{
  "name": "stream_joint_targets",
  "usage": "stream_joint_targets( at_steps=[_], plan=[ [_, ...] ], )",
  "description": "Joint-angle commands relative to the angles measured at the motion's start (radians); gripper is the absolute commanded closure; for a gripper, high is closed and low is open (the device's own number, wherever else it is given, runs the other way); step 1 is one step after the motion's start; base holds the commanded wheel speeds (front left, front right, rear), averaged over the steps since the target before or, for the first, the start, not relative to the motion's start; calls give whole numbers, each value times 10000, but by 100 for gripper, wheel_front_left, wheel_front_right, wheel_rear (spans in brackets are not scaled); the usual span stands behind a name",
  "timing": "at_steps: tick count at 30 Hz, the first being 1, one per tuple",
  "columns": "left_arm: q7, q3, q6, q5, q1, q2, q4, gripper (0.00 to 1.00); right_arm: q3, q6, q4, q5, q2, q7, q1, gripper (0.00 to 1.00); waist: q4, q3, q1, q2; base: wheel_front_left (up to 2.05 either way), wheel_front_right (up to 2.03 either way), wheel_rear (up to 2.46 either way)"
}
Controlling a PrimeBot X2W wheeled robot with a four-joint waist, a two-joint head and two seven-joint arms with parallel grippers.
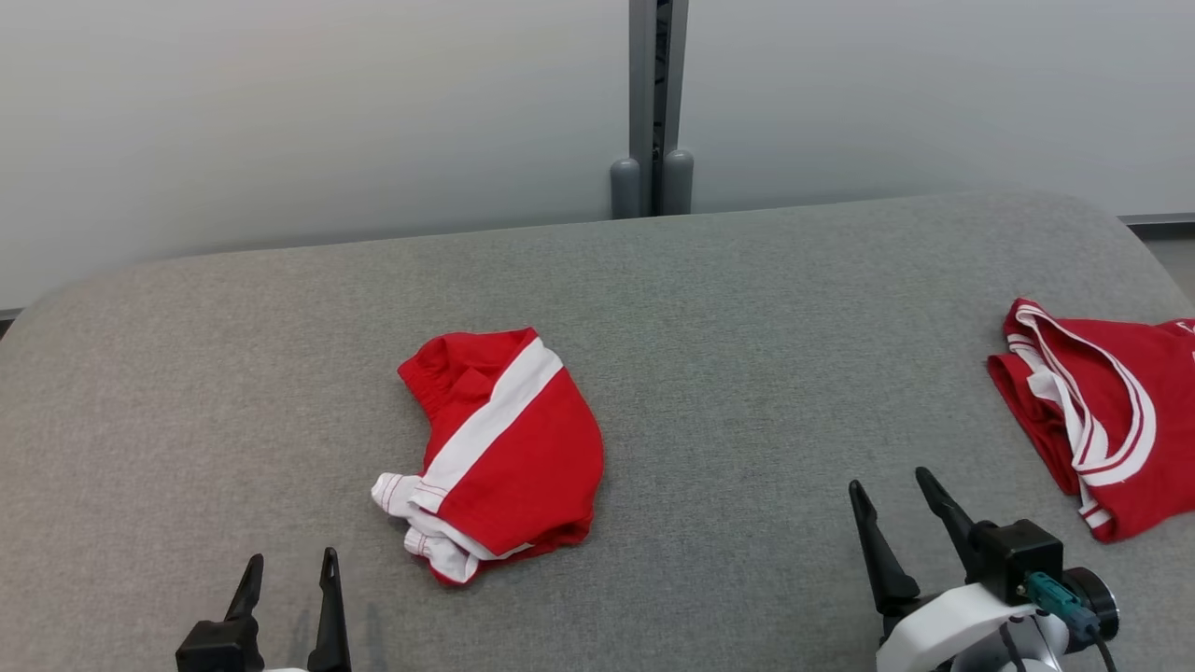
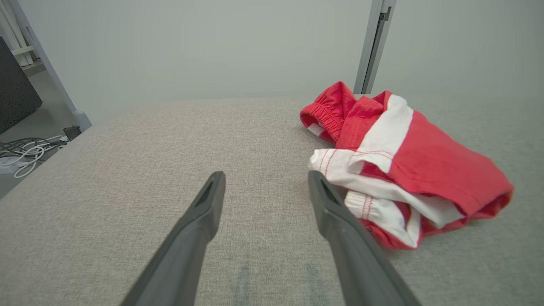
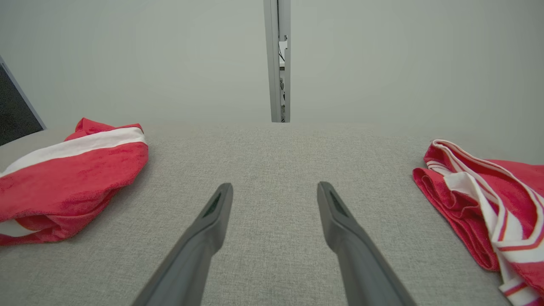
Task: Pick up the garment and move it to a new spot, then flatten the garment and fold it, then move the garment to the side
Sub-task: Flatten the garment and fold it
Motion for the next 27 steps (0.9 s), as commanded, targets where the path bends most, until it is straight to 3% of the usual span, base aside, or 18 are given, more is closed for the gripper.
stream_joint_targets(
  at_steps=[1, 11, 19, 27],
  plan=[
    [-12, -9, -63, 67, -143, 30, -24, 0, 128, -4, 35, -4, -43, 2, -58, 0, 240, 88, 0, -1, 0, 0, 0],
    [-12, -356, -231, 33, -307, -25, 93, 0, 2146, -4, 289, 324, -47, 2, -980, 0, 2012, 502, 0, -1, 0, 0, 0],
    [-12, -847, -125, -267, -433, -26, 205, 0, 3546, -4, 1077, 487, -51, 2, -2395, 0, 3633, 1019, 0, -1, 0, 0, 0],
    [-12, -1184, 41, -560, -431, -33, 203, 0, 4477, -4, 2164, 596, -57, 1, -3483, 0, 4577, 1306, 0, -1, 0, 0, 0]
  ],
)
